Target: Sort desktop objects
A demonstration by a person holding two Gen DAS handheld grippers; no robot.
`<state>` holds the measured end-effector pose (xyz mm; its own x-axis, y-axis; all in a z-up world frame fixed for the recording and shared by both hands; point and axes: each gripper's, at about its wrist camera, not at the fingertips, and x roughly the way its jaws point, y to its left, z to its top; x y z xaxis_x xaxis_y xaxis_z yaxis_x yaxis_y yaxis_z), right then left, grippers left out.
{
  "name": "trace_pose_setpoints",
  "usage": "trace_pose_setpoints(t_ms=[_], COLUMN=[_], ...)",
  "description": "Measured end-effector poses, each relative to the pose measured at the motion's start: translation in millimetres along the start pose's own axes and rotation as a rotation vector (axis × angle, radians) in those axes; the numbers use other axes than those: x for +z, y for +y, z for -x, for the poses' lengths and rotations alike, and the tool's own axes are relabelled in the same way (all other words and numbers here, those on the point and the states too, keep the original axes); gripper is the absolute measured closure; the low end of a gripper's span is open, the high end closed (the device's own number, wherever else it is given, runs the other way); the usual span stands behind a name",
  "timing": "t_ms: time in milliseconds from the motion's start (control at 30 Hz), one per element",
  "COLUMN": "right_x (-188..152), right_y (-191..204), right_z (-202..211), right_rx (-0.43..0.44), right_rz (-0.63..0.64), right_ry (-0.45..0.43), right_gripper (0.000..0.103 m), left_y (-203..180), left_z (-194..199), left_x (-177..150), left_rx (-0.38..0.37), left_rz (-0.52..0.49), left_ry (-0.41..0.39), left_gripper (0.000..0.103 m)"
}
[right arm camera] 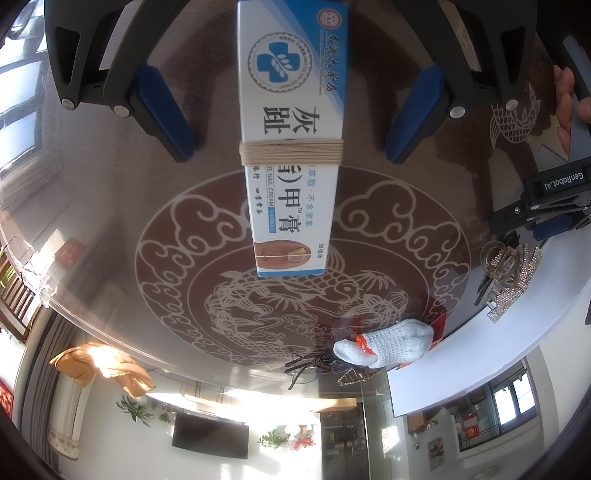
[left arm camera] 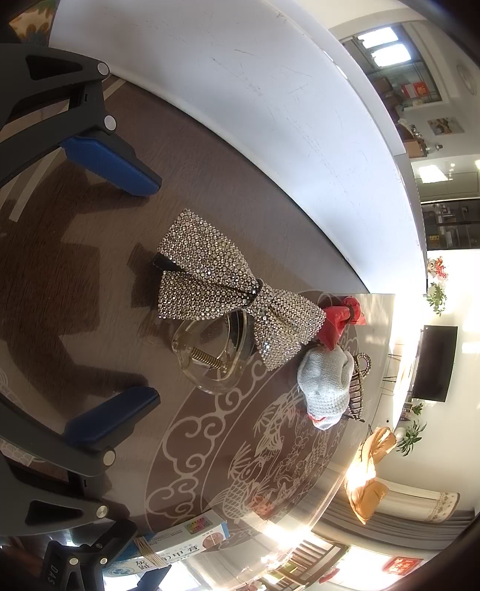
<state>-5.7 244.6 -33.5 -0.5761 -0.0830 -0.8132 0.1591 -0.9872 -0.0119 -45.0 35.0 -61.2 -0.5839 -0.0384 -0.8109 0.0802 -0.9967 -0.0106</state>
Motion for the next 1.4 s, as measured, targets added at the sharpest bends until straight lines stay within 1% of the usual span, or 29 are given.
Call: trace_pose_setpoints(t_ms=[433, 567, 667, 733, 900, 1000, 1067, 1133, 1167, 1233, 1267, 1300, 1333, 1367, 1400], right_x=[0, 0, 0, 0, 0, 0, 0, 0, 0, 0, 0, 0, 1, 2, 5], right_y=[0, 0, 0, 0, 0, 0, 0, 0, -1, -2, -3, -4, -5, -6, -8], right_z=[0, 0, 0, 0, 0, -1, -1, -1, 0, 2, 2, 2, 1, 1, 3], right_rx=[0.000, 0.000, 0.001, 0.001, 0.001, 0.002, 0.002, 0.005, 0.021, 0.086, 0.098, 0.102, 0.111, 0.127, 0.150], right_rz=[0.000, 0.000, 0.000, -0.001, -0.001, 0.000, 0.000, -0.002, -0.004, 0.028, 0.046, 0.062, 0.075, 0.082, 0.086], right_ry=[0.000, 0.000, 0.000, 0.000, 0.000, 0.000, 0.000, -0.001, -0.005, -0.016, -0.013, -0.005, 0.008, 0.020, 0.028], right_gripper=[0.000, 0.000, 0.000, 0.000, 0.000, 0.000, 0.000, 0.000, 0.000, 0.000, 0.000, 0.000, 0.000, 0.000, 0.001], left_y=[0, 11, 23, 28, 22, 16, 15, 10, 6, 2, 2, 3, 3, 4, 5], left_z=[1, 5, 8, 9, 9, 3, -2, -7, -12, -25, -27, -26, -23, -21, -18], left_x=[-1, -1, -2, -3, -4, 4, 13, 24, 28, 34, 36, 37, 38, 40, 41], left_rx=[-0.007, -0.103, -0.151, -0.176, -0.193, -0.192, -0.165, -0.128, -0.112, -0.104, -0.108, -0.124, -0.138, -0.157, -0.169], left_rz=[0.005, 0.065, 0.127, 0.143, 0.088, 0.058, 0.029, -0.047, -0.094, -0.160, -0.179, -0.197, -0.212, -0.225, -0.236], left_ry=[-0.003, -0.021, -0.030, -0.033, -0.016, -0.005, -0.006, -0.011, 0.001, 0.056, 0.055, 0.035, 0.015, 0.010, 0.012], left_gripper=[0.000, 0.000, 0.000, 0.000, 0.000, 0.000, 0.000, 0.000, 0.000, 0.000, 0.000, 0.017, 0.036, 0.045, 0.052])
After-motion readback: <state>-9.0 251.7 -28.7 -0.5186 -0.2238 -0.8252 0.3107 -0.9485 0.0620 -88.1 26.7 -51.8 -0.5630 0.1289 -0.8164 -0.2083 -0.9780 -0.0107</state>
